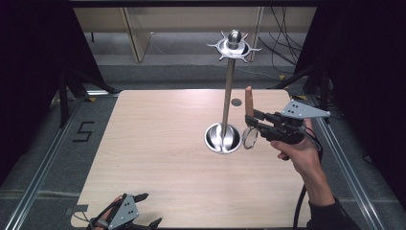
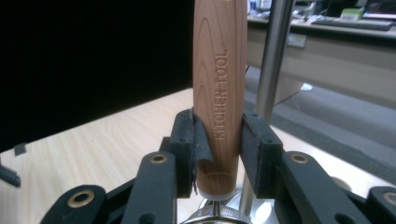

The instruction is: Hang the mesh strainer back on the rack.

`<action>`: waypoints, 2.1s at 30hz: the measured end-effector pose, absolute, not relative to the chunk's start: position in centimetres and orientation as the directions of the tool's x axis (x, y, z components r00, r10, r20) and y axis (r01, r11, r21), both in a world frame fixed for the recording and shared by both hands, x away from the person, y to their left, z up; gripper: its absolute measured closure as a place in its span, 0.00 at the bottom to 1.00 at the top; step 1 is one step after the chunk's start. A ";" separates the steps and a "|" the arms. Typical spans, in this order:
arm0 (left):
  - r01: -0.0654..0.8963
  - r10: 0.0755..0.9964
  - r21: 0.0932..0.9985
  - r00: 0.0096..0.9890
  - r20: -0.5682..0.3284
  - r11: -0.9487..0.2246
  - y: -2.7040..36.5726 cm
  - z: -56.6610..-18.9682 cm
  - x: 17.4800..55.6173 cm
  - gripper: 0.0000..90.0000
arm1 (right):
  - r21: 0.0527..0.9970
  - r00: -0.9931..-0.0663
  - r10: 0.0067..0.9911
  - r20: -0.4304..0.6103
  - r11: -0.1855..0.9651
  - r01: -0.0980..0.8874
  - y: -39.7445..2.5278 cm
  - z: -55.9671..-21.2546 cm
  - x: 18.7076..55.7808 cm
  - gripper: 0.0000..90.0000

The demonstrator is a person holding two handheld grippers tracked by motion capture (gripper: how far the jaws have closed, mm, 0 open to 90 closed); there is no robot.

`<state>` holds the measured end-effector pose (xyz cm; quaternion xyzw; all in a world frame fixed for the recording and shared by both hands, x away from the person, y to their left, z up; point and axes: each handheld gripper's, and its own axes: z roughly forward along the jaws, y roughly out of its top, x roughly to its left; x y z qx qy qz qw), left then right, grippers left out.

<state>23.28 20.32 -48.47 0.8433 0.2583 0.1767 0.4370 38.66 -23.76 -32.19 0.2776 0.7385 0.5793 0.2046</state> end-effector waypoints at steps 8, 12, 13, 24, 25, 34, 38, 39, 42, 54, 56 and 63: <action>0.280 0.591 0.827 0.803 0.076 -0.487 20.4 -48.5 23.3 0.17 | 0.978 -0.740 0.672 -0.031 0.174 0.116 -23.8 -29.9 39.2 0.76; 0.278 0.590 0.828 0.803 0.077 -0.486 20.4 -48.4 23.3 0.17 | 0.977 -0.727 0.686 -0.023 0.168 0.128 -23.5 -29.0 39.7 0.76; 0.278 0.590 0.828 0.804 0.076 -0.486 20.4 -48.5 23.3 0.17 | 0.978 -0.726 0.688 -0.020 0.165 0.130 -23.4 -28.8 39.8 0.76; 0.279 0.589 0.828 0.805 0.074 -0.486 20.4 -48.5 23.3 0.17 | 0.975 -0.698 0.715 -0.034 0.176 0.133 -22.7 -26.7 40.8 0.76; 0.287 0.586 0.823 0.807 0.067 -0.489 20.4 -48.4 23.3 0.17 | 0.973 -0.695 0.719 -0.018 0.171 0.152 -22.6 -26.7 40.8 0.76; 0.280 0.588 0.827 0.805 0.073 -0.487 20.4 -48.5 23.3 0.17 | 0.967 -0.686 0.727 0.001 0.175 0.187 -22.1 -26.6 41.7 0.76; 0.276 0.587 0.826 0.805 0.080 -0.491 20.4 -48.5 23.3 0.17 | 0.967 -0.673 0.738 -0.044 0.202 0.158 -22.0 -26.6 42.3 0.76; 0.280 0.587 0.826 0.806 0.075 -0.490 20.4 -48.4 23.3 0.17 | 0.966 -0.675 0.737 -0.031 0.194 0.168 -21.8 -26.6 42.4 0.76; 0.280 0.586 0.826 0.807 0.074 -0.489 20.4 -48.5 23.3 0.17 | 0.965 -0.673 0.739 -0.033 0.199 0.172 -21.4 -26.7 42.6 0.76; 0.280 0.586 0.827 0.807 0.072 -0.488 20.3 -48.5 23.3 0.17 | 0.961 -0.674 0.737 -0.042 0.213 0.174 -21.0 -26.8 43.0 0.76; 0.280 0.586 0.825 0.807 0.074 -0.490 20.3 -48.5 23.3 0.17 | 0.958 -0.666 0.743 -0.064 0.233 0.168 -21.0 -26.9 43.0 0.76; 0.276 0.579 0.825 0.812 0.075 -0.493 20.3 -48.4 23.2 0.17 | 0.959 -0.656 0.753 -0.051 0.221 0.179 -20.9 -27.1 43.1 0.76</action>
